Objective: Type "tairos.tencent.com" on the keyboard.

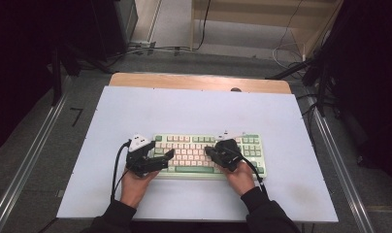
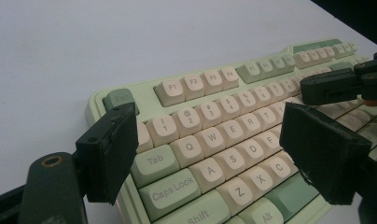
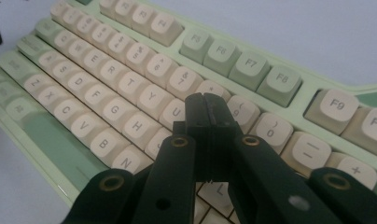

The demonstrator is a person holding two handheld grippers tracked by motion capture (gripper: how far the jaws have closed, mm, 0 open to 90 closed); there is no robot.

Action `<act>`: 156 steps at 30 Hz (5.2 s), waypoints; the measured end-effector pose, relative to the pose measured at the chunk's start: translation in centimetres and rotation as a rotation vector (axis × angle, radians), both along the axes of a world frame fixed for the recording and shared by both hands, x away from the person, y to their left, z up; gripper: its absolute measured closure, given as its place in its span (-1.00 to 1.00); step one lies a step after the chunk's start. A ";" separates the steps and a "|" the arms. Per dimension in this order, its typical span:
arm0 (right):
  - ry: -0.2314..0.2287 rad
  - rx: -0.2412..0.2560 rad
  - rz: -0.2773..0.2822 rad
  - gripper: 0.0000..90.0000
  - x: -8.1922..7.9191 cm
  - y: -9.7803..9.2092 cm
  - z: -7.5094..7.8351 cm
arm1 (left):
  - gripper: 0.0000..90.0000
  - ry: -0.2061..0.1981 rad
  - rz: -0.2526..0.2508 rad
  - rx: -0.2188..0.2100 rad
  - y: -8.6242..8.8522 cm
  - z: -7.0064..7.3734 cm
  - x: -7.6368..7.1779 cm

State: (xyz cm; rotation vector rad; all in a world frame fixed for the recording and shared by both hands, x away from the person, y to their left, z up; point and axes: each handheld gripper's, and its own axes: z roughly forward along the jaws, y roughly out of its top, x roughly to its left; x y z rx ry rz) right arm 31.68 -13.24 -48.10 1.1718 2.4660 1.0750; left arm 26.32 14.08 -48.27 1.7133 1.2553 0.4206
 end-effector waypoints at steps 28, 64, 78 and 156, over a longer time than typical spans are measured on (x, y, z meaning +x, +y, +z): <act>-0.068 0.104 -0.045 -0.69 -0.3 -2.3 2.3 | -0.01 -0.014 -0.054 -0.041 -0.6 0.4 0.4; -0.067 0.102 -0.107 -0.68 -1.0 -4.3 2.1 | 1.00 0.090 -0.160 0.162 -5.6 -0.3 3.3; -0.065 0.102 -0.106 -0.67 -1.0 -4.3 2.1 | -0.08 -0.066 -0.103 -0.019 -3.4 2.2 2.4; -0.123 0.131 -0.091 -0.57 -1.2 -4.1 3.5 | -0.46 -0.030 0.013 -0.003 0.0 2.1 0.5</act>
